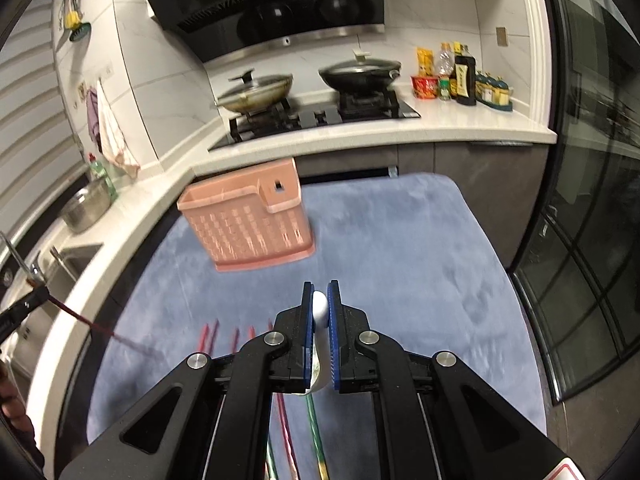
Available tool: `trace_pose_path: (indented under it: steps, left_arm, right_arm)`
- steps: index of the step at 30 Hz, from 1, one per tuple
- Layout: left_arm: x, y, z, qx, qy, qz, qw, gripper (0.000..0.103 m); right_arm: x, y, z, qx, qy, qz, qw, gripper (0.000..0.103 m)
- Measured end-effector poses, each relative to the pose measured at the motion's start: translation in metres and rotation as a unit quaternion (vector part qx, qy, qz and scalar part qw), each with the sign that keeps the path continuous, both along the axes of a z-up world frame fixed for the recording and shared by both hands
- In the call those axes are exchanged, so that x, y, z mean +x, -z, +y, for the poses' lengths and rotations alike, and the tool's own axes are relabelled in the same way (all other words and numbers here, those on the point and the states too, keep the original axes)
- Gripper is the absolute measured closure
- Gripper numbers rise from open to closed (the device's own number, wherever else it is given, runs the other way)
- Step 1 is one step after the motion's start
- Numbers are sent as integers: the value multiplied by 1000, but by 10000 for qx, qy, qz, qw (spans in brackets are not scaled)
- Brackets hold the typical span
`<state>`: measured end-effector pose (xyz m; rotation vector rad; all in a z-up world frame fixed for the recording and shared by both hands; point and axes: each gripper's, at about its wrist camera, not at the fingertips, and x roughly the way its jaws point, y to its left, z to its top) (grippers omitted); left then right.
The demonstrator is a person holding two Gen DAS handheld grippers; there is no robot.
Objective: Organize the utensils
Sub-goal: 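Carry both items to the pink holder and open both tools to drop them in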
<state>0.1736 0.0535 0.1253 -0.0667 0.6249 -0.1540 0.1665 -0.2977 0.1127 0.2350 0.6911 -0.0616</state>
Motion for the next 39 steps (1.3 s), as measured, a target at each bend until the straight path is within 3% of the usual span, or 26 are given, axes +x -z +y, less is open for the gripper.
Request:
trace_pose_path:
  steps: [13, 18, 22, 28, 39]
  left_arm:
    - [96, -107, -29, -435, 201, -1099, 9928, 96]
    - [130, -128, -46, -608, 249, -1421, 9877, 96]
    - [154, -120, -60, -535, 226, -1413, 9883, 96]
    - [186, -84, -69, -481, 234, -1012, 9934, 96]
    - [214, -40, -63, -471, 63, -541, 9974, 96]
  right_arm:
    - [134, -52, -1, 191, -225, -620, 9976, 97]
    - [178, -56, 5, 210, -264, -703, 9970, 97]
    - [206, -43, 12, 201, -326, -600, 9975, 97]
    - [239, -4, 19, 152, -403, -225, 9988, 97]
    - [256, 29, 21, 178, -419, 105, 9989, 96]
